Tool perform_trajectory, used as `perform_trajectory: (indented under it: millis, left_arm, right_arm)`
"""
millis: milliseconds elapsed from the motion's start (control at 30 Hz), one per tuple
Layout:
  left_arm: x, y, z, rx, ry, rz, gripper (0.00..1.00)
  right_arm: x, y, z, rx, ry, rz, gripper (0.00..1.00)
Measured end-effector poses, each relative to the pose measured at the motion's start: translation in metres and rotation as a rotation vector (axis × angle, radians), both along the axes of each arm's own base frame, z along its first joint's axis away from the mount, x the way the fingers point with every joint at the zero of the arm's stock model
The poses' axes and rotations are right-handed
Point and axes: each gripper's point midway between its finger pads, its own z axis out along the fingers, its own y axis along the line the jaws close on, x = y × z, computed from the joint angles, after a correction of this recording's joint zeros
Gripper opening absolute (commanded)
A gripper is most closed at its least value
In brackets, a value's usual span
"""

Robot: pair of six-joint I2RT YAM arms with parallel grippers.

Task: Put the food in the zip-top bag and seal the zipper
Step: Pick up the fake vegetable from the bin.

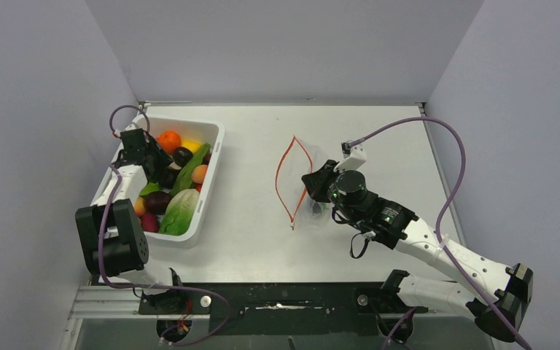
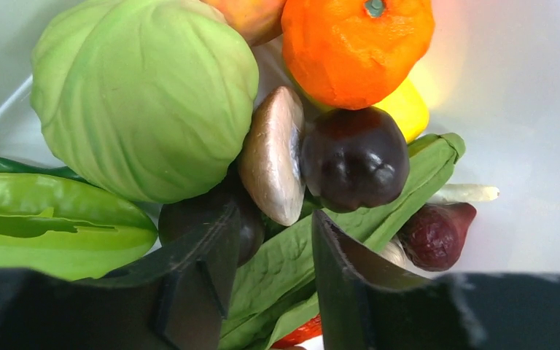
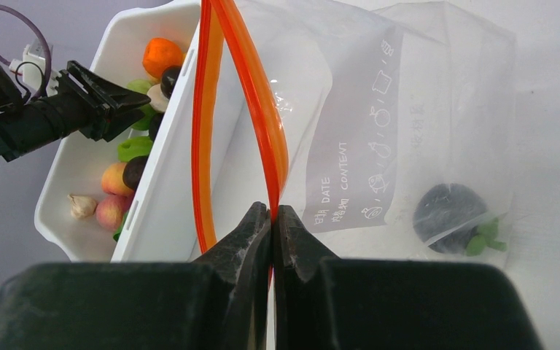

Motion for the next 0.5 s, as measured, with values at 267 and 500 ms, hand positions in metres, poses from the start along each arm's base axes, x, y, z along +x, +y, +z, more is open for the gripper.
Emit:
perform_trajectory:
  millis: [267,500]
  left_arm:
    - [0.013,0.002,-0.007,-0.002,-0.025,0.003,0.34]
    - [0.021,0.007,-0.023,-0.019,0.002,0.018,0.24]
  right_arm:
    - [0.0,-0.003,0.003,0.001,-0.008,-0.007,0.0]
    - [0.0,-0.003,0.002,0.001,-0.007,-0.007,0.0]
